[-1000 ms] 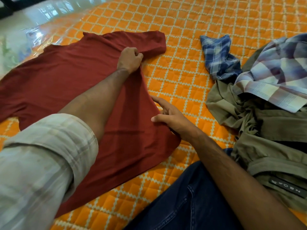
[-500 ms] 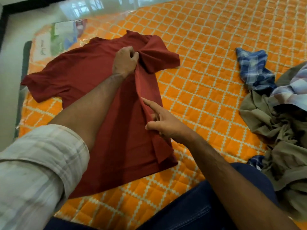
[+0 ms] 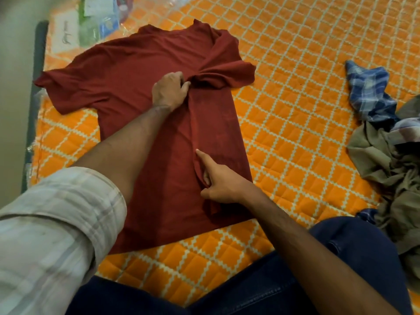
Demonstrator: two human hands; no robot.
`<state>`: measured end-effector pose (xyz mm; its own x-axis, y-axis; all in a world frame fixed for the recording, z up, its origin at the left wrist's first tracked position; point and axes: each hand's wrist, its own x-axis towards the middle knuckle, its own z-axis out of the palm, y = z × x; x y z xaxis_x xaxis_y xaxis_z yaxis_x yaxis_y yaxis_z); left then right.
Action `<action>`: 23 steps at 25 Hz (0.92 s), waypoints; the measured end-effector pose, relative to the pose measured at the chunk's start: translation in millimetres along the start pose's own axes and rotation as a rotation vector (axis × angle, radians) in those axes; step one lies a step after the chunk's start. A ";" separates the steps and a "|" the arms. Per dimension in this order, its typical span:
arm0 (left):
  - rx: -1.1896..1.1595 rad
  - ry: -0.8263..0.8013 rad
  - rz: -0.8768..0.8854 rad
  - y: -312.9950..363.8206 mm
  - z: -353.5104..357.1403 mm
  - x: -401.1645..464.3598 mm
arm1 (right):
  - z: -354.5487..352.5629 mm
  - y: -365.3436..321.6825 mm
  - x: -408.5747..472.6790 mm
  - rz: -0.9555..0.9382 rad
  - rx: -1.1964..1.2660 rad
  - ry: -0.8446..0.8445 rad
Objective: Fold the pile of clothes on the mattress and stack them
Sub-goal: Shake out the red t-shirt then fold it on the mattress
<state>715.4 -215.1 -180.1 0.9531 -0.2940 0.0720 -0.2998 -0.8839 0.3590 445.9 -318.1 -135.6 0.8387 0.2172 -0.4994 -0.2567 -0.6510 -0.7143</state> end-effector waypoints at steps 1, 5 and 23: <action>-0.011 -0.008 -0.004 0.3 -0.1 -0.7 | 4.2 1.5 -1.7 -0.005 -0.007 -0.009; -0.020 -0.038 -0.016 -0.7 -2.7 -3.0 | 15.5 5.9 -9.3 -0.038 -0.013 -0.031; 0.057 0.127 0.420 -8.7 21.1 28.2 | -211.2 55.5 178.6 0.300 0.400 0.843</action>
<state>744.0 -223.4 -200.9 0.7442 -0.5883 0.3162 -0.6611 -0.7165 0.2227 682.9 -469.1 -161.0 0.7400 -0.6093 -0.2846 -0.5290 -0.2660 -0.8059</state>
